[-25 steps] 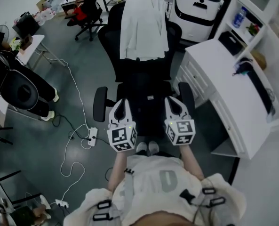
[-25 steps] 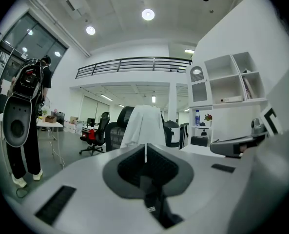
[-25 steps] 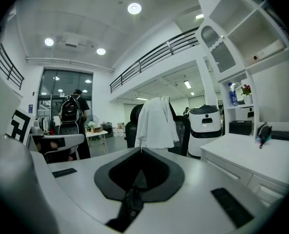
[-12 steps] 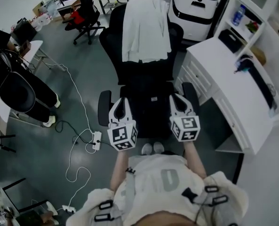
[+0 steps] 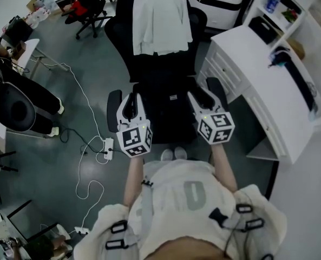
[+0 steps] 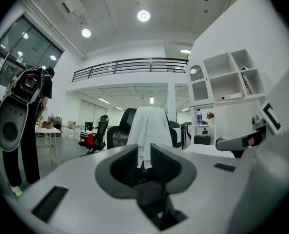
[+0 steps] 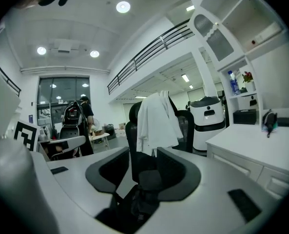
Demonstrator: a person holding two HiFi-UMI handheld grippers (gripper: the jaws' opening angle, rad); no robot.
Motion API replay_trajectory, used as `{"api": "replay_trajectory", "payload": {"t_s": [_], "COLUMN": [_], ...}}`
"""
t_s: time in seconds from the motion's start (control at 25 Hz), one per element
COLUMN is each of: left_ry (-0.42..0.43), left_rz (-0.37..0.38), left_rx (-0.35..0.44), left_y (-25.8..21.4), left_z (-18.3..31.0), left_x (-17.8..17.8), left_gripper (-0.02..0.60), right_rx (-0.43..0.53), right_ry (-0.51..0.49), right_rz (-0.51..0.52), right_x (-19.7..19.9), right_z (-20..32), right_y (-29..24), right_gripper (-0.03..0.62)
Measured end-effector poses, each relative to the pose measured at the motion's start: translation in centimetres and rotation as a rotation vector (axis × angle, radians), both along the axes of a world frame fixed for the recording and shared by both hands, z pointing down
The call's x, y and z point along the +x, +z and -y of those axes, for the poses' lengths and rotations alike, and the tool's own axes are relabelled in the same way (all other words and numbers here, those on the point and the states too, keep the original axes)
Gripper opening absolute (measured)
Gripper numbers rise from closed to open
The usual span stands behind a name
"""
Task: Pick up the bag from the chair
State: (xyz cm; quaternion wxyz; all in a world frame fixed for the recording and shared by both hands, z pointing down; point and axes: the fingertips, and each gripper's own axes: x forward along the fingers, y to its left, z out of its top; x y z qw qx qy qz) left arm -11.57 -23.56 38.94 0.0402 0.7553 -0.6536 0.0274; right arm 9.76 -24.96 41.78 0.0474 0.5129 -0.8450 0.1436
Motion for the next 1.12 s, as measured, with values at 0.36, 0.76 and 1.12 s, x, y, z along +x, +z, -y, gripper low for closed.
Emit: {"api": "replay_trajectory", "payload": {"t_s": [0.36,0.76,1.12], "left_ry": [0.067,0.052,0.066], "left_rz": [-0.032,-0.037,-0.058], "left_rx": [-0.034,-0.016,-0.039], "left_y": [0.9,0.7,1.2], "left_z": [0.6,1.5,3.8], "left_x": [1.4,1.1,1.0], "left_gripper": [0.221,0.229,0.227], "right_rx": [0.015,0.029,0.006], "right_ry": [0.028,0.017,0.003], "right_rz": [-0.041,-0.107,-0.153], "right_x": [0.1,-0.3,-0.1], "right_z": [0.5,0.9,3.1], "right_y": [0.2,0.3,-0.3], "right_gripper": [0.247,0.247,0.247]}}
